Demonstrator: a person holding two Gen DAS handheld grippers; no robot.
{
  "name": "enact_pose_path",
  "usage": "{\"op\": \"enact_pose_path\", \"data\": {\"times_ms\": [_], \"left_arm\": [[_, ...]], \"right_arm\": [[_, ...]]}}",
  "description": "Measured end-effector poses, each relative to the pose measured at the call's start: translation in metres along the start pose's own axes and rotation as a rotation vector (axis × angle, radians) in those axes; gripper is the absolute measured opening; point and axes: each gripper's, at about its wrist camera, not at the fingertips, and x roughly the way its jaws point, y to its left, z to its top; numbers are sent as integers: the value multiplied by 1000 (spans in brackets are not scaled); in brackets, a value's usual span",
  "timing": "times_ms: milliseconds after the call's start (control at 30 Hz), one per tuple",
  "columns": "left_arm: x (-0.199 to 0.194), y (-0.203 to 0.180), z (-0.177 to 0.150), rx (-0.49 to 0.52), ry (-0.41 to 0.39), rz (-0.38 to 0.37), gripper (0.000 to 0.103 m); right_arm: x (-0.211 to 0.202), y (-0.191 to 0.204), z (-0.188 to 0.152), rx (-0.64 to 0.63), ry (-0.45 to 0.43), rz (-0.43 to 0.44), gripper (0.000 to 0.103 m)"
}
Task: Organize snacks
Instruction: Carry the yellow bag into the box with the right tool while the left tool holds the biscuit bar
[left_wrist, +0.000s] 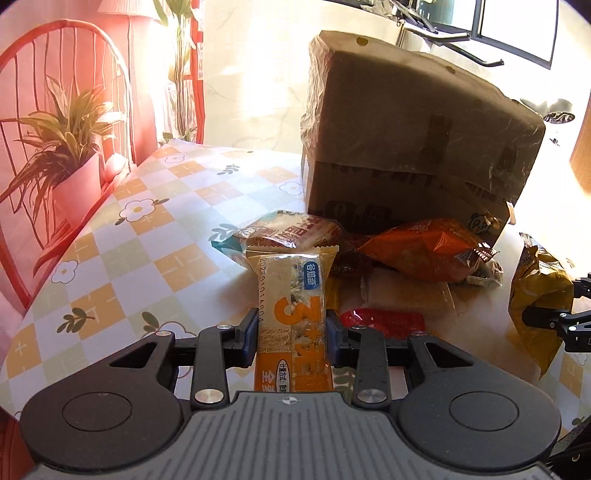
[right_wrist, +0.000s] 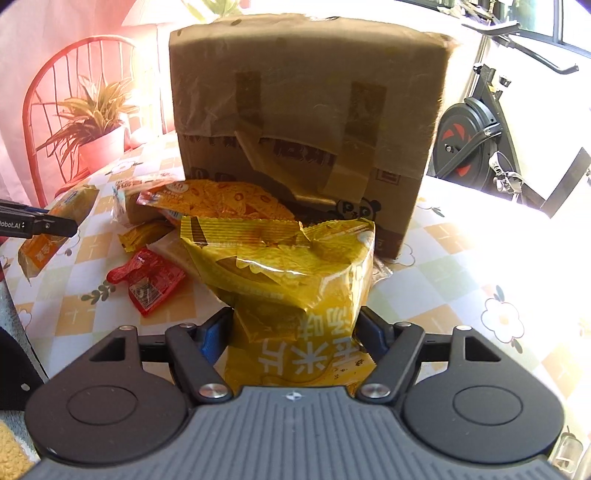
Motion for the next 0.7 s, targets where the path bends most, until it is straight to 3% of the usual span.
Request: {"op": "enact_pose_path", "data": {"times_ms": [233, 700], "left_arm": [[-25, -15, 42, 5, -132, -18, 38], [-73, -22, 116, -23, -305, -31, 38]], "right_arm": [[-29, -16, 24, 39, -130, -35, 73], [-83, -25, 86, -15, -357, -56, 73]]}}
